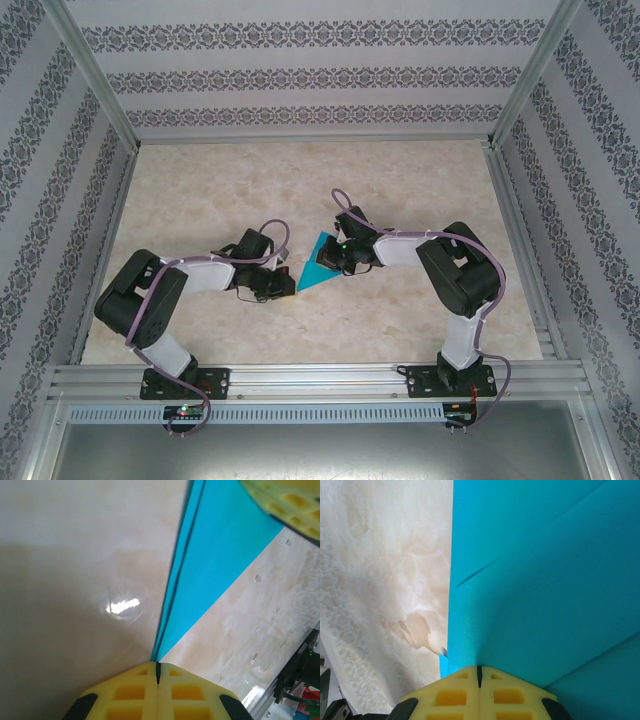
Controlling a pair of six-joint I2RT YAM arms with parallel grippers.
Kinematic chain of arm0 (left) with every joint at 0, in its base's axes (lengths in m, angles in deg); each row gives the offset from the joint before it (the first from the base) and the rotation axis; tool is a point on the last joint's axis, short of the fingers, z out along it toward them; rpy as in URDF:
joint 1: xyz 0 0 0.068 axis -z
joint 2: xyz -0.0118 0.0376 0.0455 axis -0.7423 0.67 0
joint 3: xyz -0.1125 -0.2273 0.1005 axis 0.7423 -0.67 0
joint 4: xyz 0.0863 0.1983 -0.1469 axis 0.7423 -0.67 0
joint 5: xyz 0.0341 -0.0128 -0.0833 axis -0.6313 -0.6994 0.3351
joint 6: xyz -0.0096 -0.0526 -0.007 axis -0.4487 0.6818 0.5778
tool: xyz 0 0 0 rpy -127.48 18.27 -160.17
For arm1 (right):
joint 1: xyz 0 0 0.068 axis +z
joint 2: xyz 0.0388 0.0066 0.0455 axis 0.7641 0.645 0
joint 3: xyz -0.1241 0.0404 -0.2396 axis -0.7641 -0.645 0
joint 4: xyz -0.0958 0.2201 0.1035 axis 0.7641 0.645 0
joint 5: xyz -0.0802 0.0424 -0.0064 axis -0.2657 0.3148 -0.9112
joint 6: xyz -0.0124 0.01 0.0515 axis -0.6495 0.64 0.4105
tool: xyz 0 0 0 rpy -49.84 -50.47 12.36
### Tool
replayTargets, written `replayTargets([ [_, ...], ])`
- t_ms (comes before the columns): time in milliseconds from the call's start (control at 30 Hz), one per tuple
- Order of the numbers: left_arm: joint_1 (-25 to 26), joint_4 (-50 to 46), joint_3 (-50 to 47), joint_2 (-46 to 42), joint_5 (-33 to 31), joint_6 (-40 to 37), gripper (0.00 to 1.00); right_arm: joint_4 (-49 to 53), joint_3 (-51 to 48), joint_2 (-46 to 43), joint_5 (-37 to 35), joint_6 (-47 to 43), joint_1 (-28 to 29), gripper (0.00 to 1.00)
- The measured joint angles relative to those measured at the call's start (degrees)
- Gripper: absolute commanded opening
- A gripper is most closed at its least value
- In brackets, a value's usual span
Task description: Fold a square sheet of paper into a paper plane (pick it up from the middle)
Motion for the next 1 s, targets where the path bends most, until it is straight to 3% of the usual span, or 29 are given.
replayTargets([
  [267,0.0,-0.5,2.3,-3.1,-2.1,0.7,0.00,0.0,0.0,0.0,0.0,0.0,0.1,0.00],
  [600,2.6,1.9,7.8,5.3,-3.8,1.3,0.00,-0.3,0.0,0.0,0.2,-0.7,0.1,0.00],
  [1000,2.7,3.2,6.6,5.9,-5.5,1.3,0.00,0.7,-0.7,-2.7,-0.9,-9.2,1.0,0.00],
])
